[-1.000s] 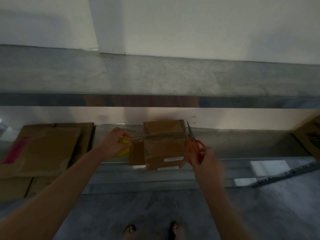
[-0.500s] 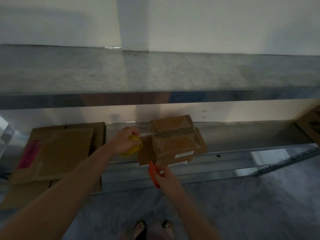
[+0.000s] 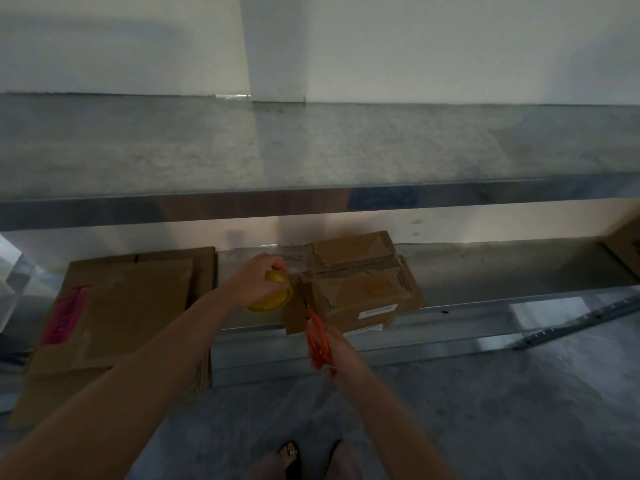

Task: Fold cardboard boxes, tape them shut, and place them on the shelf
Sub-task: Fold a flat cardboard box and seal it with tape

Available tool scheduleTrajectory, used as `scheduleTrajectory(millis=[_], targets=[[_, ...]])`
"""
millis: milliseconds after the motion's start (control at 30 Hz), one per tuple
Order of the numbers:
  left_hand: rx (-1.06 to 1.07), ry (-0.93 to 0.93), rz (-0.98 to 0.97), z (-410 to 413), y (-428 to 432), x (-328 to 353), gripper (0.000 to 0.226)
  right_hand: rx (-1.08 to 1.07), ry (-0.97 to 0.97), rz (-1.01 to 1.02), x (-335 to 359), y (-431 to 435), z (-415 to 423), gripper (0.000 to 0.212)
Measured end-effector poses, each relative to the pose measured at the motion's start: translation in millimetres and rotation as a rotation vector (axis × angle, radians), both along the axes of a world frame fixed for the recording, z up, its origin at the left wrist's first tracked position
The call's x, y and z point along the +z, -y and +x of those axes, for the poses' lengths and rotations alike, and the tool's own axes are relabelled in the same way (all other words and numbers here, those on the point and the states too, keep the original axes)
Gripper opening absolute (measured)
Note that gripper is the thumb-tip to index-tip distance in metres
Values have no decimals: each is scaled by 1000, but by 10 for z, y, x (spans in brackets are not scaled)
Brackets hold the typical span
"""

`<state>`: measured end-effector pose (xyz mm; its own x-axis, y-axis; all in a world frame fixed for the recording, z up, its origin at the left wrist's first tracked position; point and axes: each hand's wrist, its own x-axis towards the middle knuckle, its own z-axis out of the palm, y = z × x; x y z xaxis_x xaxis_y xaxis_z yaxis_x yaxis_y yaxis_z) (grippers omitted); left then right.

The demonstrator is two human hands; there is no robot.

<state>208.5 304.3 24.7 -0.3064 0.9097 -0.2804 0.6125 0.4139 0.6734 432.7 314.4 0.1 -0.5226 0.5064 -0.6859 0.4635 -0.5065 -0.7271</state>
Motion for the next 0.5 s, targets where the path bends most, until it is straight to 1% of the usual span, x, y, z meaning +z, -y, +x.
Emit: scheduleTrajectory(millis=[67,133,267,400,500], targets=[[-6,3,5,1,-1,6,28,-33,-5,-11,-34,-35,-8,37],[-11,0,8,-4,-4,13,28,-73,-19,-29,-19,-60,-22,28],[-11,-10,6,-16,-13,5,29,-118,-27,-42,-41,-77,-60,18],[-13,3,-3,-1,-15,3,29,-243,-59,-69,-164,-91,-66,7],[-31,1,1,8,-12,-4,26,-220,-13,-5,-176,-98,-43,8]])
